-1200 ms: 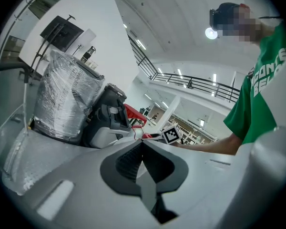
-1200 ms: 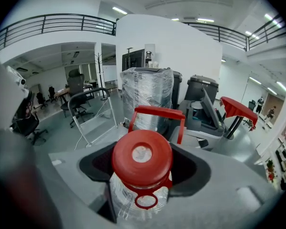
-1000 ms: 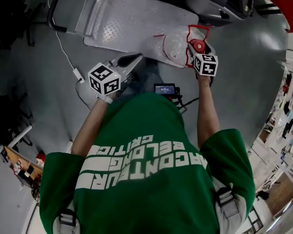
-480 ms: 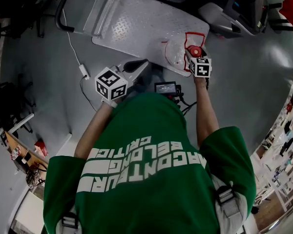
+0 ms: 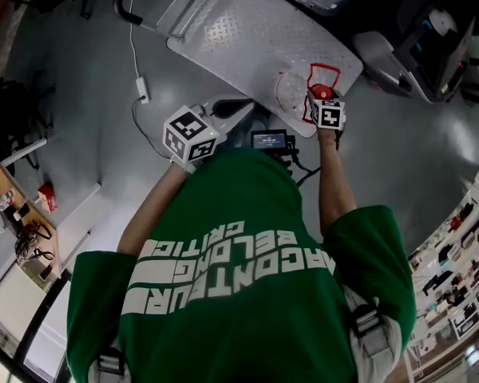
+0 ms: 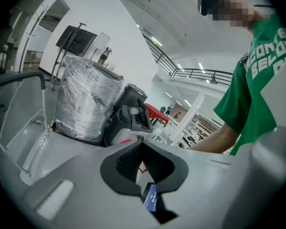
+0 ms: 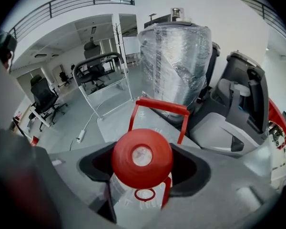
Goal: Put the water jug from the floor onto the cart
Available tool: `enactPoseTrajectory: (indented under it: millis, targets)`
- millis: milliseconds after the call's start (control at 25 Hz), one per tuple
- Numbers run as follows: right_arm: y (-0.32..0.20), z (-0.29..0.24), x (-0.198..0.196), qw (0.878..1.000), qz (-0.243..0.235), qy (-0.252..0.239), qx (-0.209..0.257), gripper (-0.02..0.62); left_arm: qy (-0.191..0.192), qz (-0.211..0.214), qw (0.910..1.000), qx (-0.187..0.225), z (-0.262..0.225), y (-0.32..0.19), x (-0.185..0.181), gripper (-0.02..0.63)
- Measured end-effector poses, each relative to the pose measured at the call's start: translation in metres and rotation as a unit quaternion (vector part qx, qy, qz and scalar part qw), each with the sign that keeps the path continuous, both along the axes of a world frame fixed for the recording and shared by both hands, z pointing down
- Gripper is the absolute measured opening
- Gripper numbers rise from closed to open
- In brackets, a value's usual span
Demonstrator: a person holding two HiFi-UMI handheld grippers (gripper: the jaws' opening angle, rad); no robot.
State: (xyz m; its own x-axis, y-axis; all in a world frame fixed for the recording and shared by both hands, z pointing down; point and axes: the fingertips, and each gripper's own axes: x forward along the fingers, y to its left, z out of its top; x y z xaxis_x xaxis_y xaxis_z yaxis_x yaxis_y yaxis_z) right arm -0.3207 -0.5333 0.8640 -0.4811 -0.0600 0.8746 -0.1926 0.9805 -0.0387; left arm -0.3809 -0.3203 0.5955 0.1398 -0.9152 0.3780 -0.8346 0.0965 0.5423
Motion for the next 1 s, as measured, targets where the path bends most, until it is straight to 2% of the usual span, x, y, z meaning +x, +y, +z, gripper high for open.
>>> enactPoseTrajectory:
  millis: [200, 440, 760, 1000]
  targets:
    - [0.003, 0.033, -0.013, 0.999, -0.026, 0.035, -0.009, 0.302, 0.005, -0.024, 0.9997, -0.008, 0.005, -0.001, -0.012, 0.008]
    - [0.001, 0.054, -0.029, 0.997, -0.037, 0.067, -0.01, 0.302, 0.001, -0.042, 0.999, -0.017, 0.005, -0.001, -0.023, 0.008]
    - [0.006, 0.07, -0.057, 0.994, -0.058, 0.088, -0.01, 0.302, 0.006, -0.077, 0.9966, -0.029, 0.007, 0.014, -0.038, 0.008]
    - [0.006, 0.08, -0.065, 0.993, -0.068, 0.097, -0.012, 0.302, 0.011, -0.086, 0.9959, -0.028, 0.007, 0.011, -0.044, 0.008]
